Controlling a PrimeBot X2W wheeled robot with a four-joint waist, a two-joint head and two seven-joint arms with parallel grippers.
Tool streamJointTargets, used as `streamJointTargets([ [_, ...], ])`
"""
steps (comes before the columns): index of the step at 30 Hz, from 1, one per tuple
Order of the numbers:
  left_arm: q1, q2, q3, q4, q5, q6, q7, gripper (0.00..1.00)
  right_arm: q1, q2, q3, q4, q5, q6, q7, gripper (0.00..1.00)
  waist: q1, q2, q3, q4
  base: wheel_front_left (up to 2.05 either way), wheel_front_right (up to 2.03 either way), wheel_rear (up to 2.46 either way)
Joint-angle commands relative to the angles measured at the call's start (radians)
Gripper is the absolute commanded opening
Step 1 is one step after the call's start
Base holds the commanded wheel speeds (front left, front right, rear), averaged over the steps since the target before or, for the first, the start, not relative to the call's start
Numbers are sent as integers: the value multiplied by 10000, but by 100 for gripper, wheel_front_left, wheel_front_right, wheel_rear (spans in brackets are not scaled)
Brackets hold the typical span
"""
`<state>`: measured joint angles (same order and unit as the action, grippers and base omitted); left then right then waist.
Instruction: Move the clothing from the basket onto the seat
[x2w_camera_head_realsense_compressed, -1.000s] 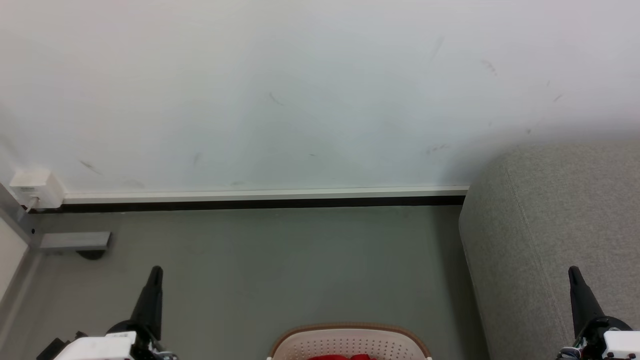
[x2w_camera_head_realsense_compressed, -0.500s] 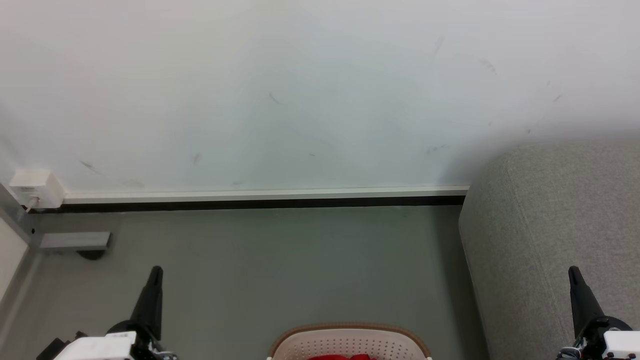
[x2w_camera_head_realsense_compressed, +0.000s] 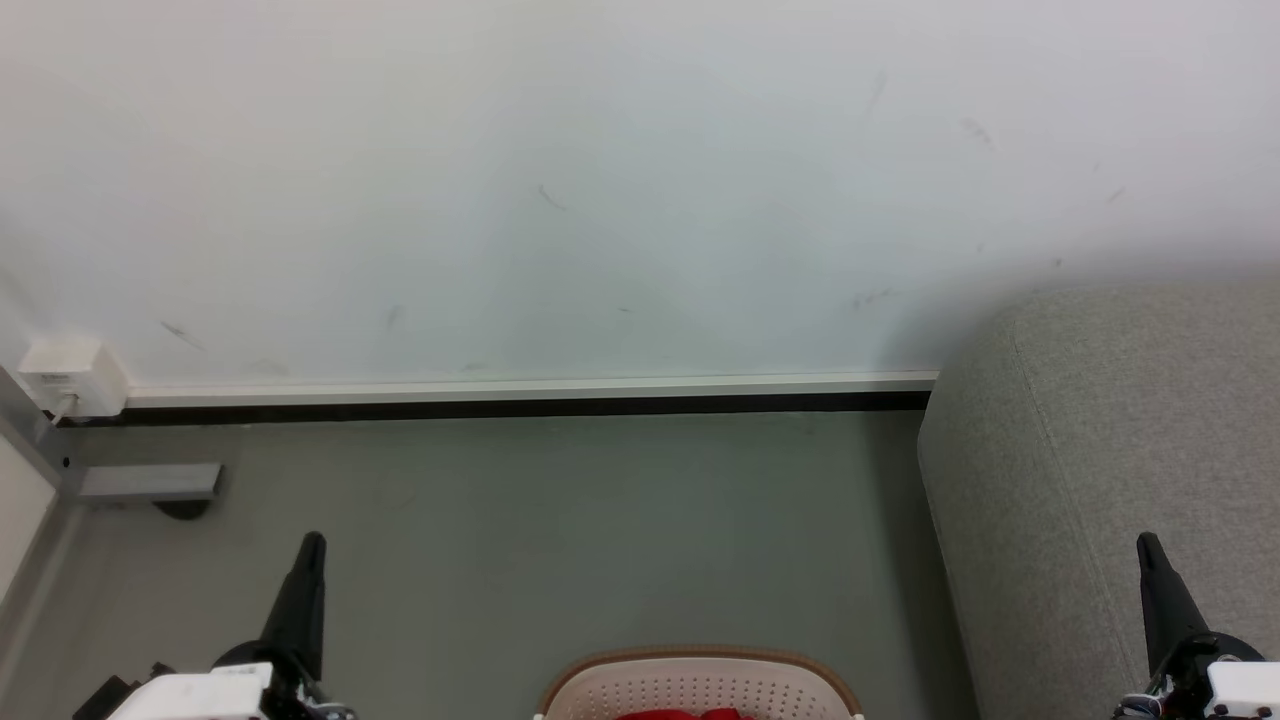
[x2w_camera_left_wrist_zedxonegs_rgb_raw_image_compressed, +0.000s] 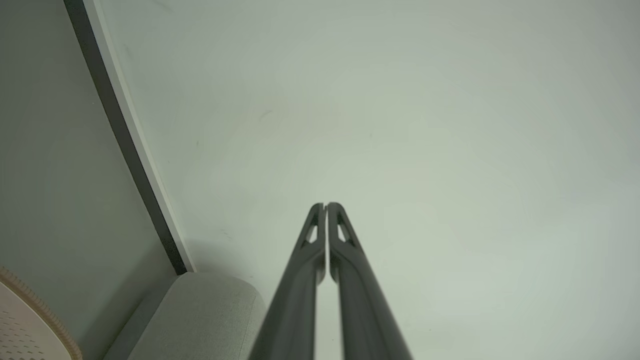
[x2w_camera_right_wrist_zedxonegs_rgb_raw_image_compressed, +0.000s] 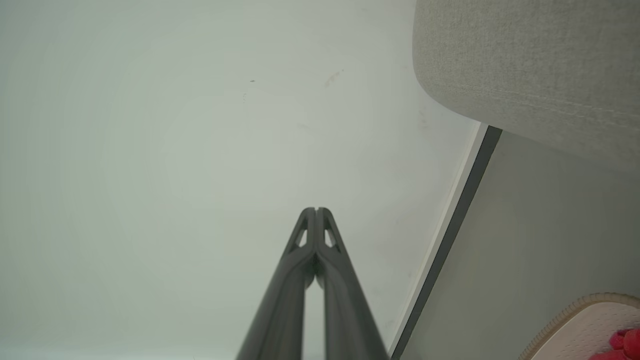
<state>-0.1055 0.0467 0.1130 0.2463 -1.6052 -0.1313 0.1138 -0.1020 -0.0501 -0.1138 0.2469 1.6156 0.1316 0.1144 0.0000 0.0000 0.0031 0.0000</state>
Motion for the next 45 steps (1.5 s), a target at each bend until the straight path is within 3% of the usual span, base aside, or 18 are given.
streamJointTargets([
  [1,-72,74,14,-38,-148,12,34,0,-131,3,-27,-51,-56,-19,16,0,0,0,0,0,0,0,0],
  [32,-72,74,14,-38,-148,10,34,0,-132,3,-27,-51,-58,-19,16,0,0,0,0,0,0,0,0],
  [33,1,0,0,4,0,0,0,100,0,0,0,4,2,0,0,100,0,0,0,0,0,0,0],
  [45,166,-43,-162,25,-206,2,-491,100,51,38,466,-78,294,1,-411,100,0,0,3,12,0,0,0],
])
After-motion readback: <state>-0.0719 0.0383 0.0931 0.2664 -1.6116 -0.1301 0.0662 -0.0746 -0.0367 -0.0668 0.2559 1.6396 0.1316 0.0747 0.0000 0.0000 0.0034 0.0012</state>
